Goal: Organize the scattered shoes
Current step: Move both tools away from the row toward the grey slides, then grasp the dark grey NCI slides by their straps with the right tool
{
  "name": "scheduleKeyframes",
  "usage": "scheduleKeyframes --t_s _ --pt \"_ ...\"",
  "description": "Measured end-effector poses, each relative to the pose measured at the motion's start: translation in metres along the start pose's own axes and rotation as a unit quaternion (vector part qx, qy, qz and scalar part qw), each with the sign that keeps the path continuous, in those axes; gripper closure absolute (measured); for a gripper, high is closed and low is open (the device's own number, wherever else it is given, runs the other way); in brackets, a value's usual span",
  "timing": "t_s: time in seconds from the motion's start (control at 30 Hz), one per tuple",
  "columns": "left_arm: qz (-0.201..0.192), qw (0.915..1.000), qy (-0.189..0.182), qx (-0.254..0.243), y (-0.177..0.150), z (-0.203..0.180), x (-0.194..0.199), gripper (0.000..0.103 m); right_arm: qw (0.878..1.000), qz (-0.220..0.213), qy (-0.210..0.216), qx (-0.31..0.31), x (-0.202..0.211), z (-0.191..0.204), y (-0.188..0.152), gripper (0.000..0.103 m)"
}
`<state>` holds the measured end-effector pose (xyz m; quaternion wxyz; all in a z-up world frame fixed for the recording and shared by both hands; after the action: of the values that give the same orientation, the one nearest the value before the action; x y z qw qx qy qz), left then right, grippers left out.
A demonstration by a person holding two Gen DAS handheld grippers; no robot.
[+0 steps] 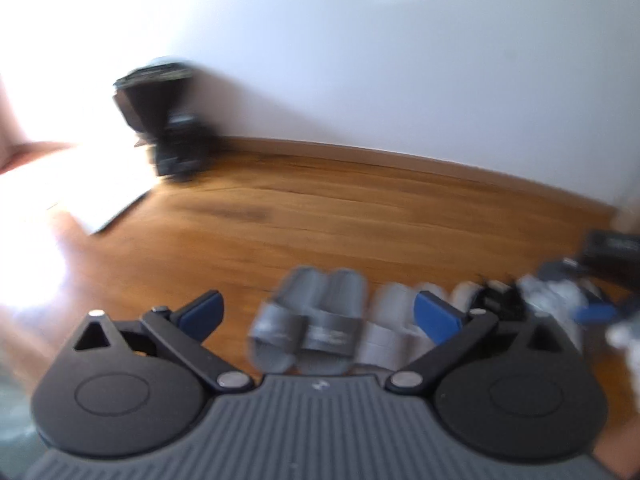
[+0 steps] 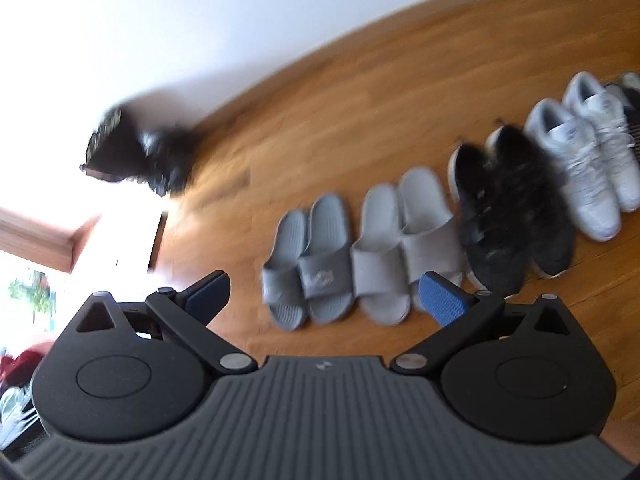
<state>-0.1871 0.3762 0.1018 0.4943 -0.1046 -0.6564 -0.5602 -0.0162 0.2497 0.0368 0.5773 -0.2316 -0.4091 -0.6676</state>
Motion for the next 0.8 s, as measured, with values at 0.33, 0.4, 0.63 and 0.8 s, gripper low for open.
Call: scheduleKeyframes --t_s 0.33,0.4,0.63,0.8 --pt "-0.055 0.9984 0.011 -0.007 0.011 -0.018 0.006 0.001 0.997 0.052 0.041 -0.03 -0.061 0.036 0.018 0.031" --pt "-0.056 0.9982 0.019 0.002 0.01 -0.01 0.007 0.001 0.996 0.069 0.048 -0.036 -0.072 0.046 0.019 0.031" --pt "-0.071 0.9884 -0.025 0.132 0.0 0.046 0.014 0.0 0.989 0.127 -0.032 0.073 -0.131 0.067 0.012 0.028" --pt "-0.099 0.975 -0.001 0.199 0.011 0.074 0.0 0.0 0.95 0.139 -0.112 0.257 -0.194 0.082 -0.009 0.019"
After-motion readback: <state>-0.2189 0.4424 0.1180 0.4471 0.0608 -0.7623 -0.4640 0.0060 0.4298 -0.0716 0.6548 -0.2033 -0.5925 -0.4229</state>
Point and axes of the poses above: each gripper's, at about its wrist camera, not at the fingertips, and x roughly against the way its jaws point, z to its left, y to its top, the point moved 1 cm from there along -x, roughly the way its jaws point, and after that the axes turned 8 degrees about y, right-handed, at the moved point
